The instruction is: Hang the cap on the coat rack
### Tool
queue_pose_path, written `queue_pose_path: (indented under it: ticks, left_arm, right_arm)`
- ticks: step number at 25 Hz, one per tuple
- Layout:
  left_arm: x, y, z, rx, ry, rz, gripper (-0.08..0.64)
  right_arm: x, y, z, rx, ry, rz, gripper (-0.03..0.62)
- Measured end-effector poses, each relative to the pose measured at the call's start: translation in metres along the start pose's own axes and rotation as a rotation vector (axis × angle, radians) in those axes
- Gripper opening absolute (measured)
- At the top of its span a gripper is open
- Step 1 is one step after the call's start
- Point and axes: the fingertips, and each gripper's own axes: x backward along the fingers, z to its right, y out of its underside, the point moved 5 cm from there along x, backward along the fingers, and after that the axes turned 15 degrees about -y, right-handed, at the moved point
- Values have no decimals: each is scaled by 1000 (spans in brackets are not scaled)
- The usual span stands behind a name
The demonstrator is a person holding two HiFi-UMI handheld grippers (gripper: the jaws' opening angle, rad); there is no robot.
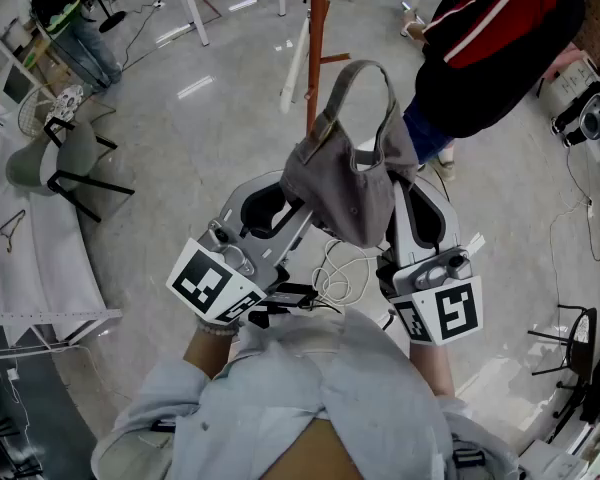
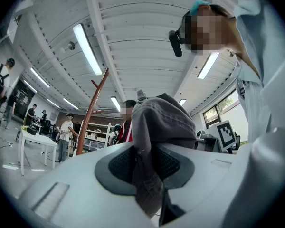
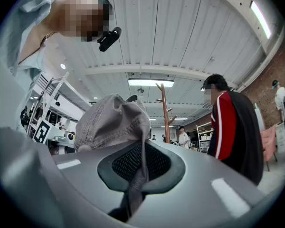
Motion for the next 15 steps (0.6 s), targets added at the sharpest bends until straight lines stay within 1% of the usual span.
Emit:
queue_pose_path:
  ticks: [15]
  left_arm:
    - [-1,1,16,-11,-12,8,91]
  right_arm:
    - [14,-4,5,-3,-18,14,14]
